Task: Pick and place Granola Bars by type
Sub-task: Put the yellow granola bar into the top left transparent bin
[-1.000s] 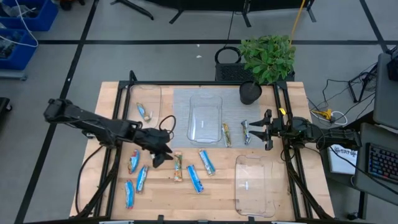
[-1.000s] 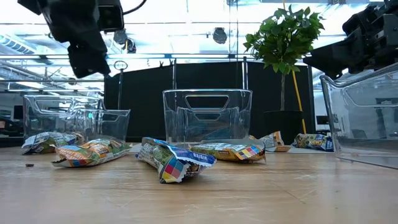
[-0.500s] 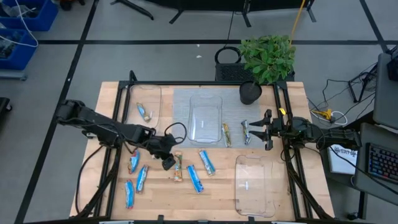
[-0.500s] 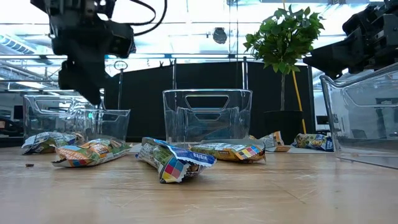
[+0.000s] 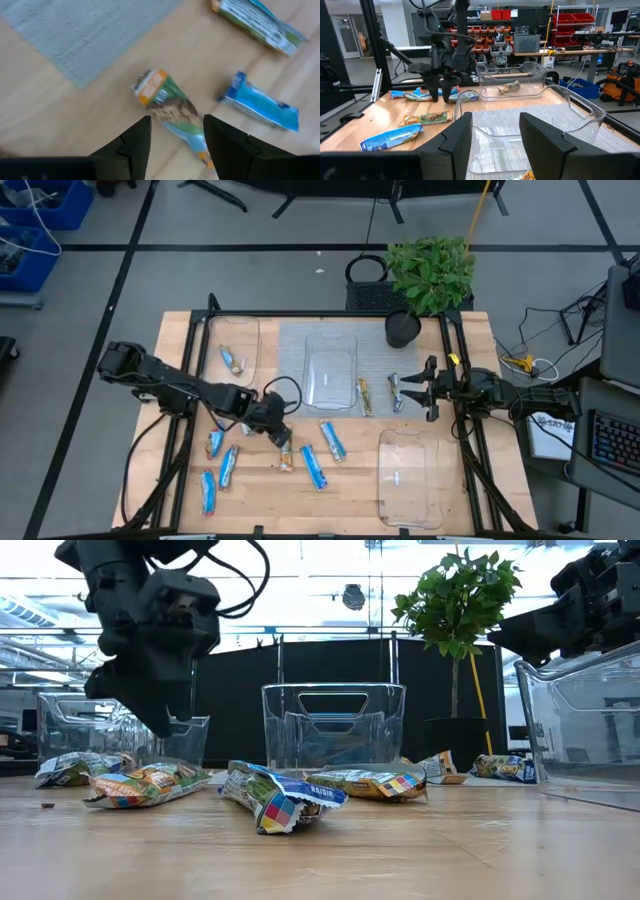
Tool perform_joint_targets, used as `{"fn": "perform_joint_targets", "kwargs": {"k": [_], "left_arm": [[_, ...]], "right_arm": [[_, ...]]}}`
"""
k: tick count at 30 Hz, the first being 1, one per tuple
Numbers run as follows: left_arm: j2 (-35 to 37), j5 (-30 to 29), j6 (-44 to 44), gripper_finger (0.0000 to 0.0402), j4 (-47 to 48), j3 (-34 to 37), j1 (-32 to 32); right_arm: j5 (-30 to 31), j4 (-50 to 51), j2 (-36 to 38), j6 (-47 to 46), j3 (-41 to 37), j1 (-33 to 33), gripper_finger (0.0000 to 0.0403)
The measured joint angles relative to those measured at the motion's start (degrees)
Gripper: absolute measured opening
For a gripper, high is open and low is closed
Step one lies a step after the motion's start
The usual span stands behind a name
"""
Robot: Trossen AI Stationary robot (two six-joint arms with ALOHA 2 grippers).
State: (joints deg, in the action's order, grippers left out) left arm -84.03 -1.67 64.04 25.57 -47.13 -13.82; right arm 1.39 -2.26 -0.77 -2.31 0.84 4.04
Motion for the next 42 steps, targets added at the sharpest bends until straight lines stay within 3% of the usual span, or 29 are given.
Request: {"fn": "perform_joint_targets", "kwargs": {"k": [7,19,42], "left_arm": [[-2.03,-1.37,3.21,0.0186,-0.28,0.00,-0.02],[-8.65,3.74,2.58,0.0186,-5.06,0.07,0.02],[-8.61,3.10,0.93,0.0186,-5.95,0.07,0.02]], "right_arm": [[0.00,0.00,0.02,0.01,-0.02,0.01,0.0155],[0.00,0.03,-0.03,0.00,-0.02,-0.01,0.0155],[0.00,0.02,-0.07,-0.01,0.00,0.01,0.0155]]}}
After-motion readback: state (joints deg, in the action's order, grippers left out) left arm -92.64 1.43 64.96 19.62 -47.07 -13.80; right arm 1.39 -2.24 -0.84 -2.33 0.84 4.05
